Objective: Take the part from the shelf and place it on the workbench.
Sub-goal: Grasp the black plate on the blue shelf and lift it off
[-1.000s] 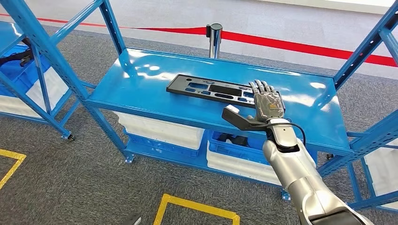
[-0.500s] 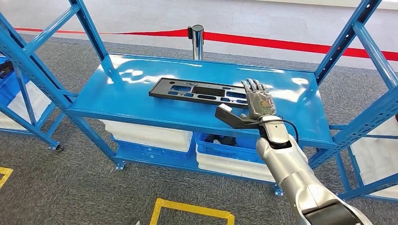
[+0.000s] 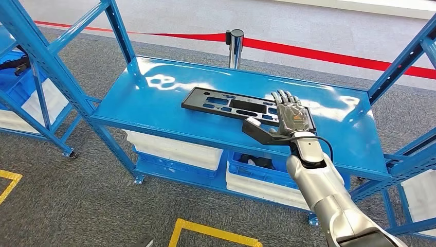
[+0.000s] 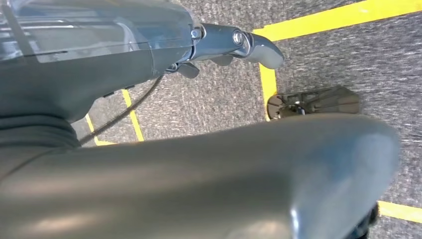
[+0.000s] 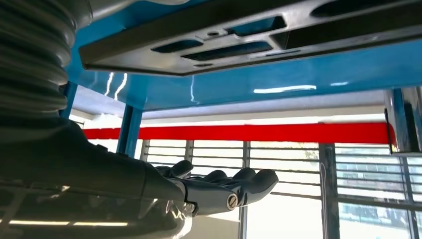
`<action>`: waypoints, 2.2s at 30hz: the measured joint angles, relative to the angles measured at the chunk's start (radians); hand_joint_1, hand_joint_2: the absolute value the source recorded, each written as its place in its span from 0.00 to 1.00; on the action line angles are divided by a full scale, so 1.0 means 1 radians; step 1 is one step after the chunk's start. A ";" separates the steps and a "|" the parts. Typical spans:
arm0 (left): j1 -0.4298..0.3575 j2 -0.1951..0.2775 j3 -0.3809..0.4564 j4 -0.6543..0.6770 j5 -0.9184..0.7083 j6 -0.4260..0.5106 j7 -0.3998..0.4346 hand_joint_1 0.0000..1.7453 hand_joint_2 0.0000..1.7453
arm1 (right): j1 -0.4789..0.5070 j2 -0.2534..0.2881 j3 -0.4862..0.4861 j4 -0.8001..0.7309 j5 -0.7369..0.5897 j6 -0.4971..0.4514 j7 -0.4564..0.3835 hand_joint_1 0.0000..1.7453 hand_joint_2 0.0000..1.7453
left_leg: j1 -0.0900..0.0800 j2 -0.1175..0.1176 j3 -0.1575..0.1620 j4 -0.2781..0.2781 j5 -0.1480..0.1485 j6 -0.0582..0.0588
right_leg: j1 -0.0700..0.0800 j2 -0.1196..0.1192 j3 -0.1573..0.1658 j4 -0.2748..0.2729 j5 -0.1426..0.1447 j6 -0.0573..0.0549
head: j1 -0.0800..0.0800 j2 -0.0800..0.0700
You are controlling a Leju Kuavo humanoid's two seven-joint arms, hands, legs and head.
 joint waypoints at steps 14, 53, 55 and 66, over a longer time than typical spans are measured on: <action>0.002 0.001 0.000 0.000 -0.003 -0.001 0.000 0.00 0.00 | 0.004 0.002 -0.001 0.003 -0.001 0.001 -0.001 0.00 1.00 | 0.012 0.006 -0.093 0.122 0.000 -0.042 | -0.012 0.002 0.066 -0.059 -0.023 -0.019 | -0.034 0.000; -0.004 -0.006 0.000 0.000 -0.015 -0.002 0.000 0.00 0.00 | 0.000 -0.031 -0.031 0.157 -0.038 0.052 -0.014 0.08 1.00 | 0.007 0.001 -0.038 -0.004 0.038 -0.024 | -0.003 0.003 0.080 -0.069 -0.031 0.017 | -0.007 0.000; -0.004 -0.007 0.000 0.000 -0.014 -0.002 0.000 0.00 0.00 | 0.000 -0.032 -0.033 0.160 -0.034 0.049 -0.014 0.09 1.00 | 0.007 0.001 -0.037 -0.004 0.038 -0.024 | -0.003 0.003 0.080 -0.069 -0.031 0.017 | -0.007 0.000; -0.004 -0.009 0.000 0.000 -0.012 -0.003 0.000 0.00 0.00 | 0.000 -0.034 -0.046 0.172 -0.017 0.030 -0.021 0.74 1.00 | 0.007 0.001 -0.037 -0.004 0.038 -0.024 | -0.003 0.003 0.080 -0.069 -0.031 0.016 | -0.007 0.000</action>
